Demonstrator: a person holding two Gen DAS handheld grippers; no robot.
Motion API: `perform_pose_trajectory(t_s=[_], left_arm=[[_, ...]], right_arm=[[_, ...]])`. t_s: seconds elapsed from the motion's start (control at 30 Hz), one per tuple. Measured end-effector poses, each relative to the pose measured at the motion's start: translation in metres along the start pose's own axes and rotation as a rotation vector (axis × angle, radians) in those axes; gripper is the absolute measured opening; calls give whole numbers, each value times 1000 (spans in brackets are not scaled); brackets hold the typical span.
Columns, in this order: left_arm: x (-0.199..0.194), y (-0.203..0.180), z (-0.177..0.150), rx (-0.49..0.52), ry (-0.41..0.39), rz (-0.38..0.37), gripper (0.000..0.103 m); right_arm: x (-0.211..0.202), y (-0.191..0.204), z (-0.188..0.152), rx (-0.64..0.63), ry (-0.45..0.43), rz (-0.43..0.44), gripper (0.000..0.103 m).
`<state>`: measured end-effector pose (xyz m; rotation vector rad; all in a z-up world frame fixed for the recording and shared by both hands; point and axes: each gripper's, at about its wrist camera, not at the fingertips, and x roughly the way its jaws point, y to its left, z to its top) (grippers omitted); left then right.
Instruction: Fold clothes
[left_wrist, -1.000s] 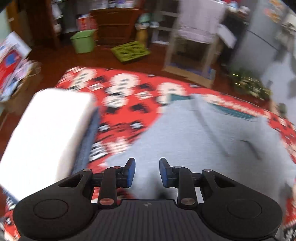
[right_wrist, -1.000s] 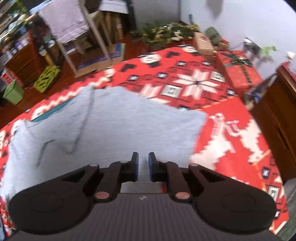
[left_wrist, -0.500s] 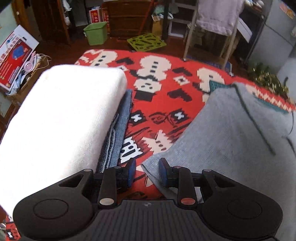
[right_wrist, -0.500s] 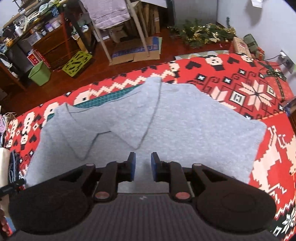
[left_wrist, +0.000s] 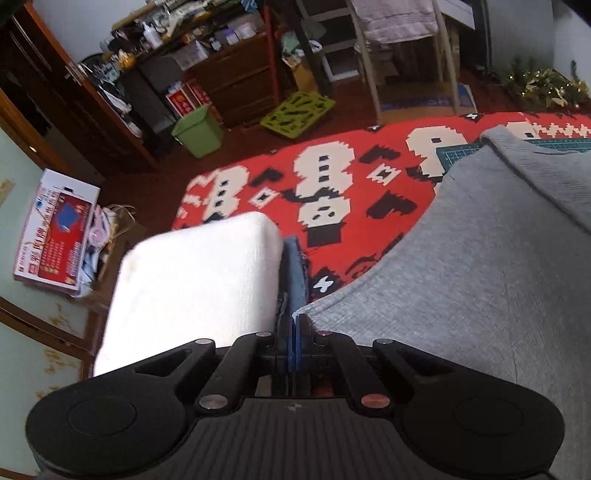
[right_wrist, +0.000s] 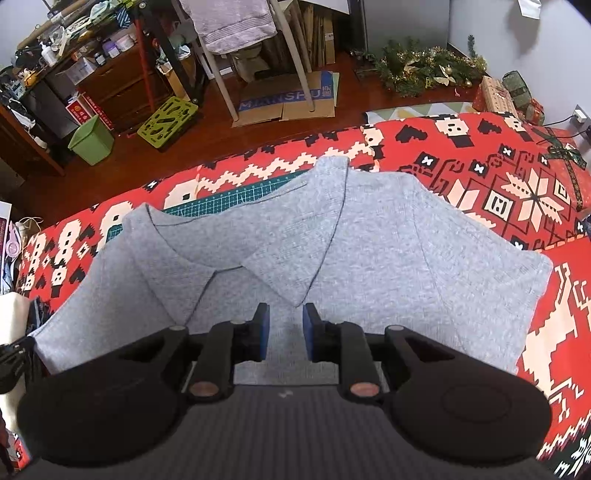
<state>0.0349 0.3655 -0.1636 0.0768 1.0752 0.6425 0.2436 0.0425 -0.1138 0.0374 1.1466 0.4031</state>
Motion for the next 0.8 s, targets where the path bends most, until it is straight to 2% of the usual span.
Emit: perform_pose_trajectory(t_s=[0.17, 0.2, 0.3, 0.4, 0.43, 0.5, 0.6, 0.7, 0.8], left_arm=[[11, -9, -5, 50, 4, -5, 3], [11, -11, -6, 64, 1, -2, 6], [16, -17, -8, 93, 10, 10, 8], [13, -20, -9, 98, -3, 3, 14], [10, -20, -9, 95, -8, -2, 16], [4, -20, -10, 88, -17, -13, 31], [-7, -22, -12, 90, -37, -12, 46], [-21, -22, -17, 83, -49, 4, 50], [-35, -17, -23, -6, -10, -43, 50]], right_arm=[[1, -4, -5, 5, 12, -3, 22], [2, -5, -6, 7, 14, -3, 22], [2, -7, -9, 12, 19, -2, 28], [1, -8, -10, 15, 20, 3, 28], [0, -8, -11, 16, 20, 4, 29], [-1, -7, -12, 15, 24, 8, 31], [-1, -4, -15, 11, 34, 16, 34], [-2, 0, -20, -3, 48, 27, 34], [-2, 6, -28, -13, 66, 35, 34]])
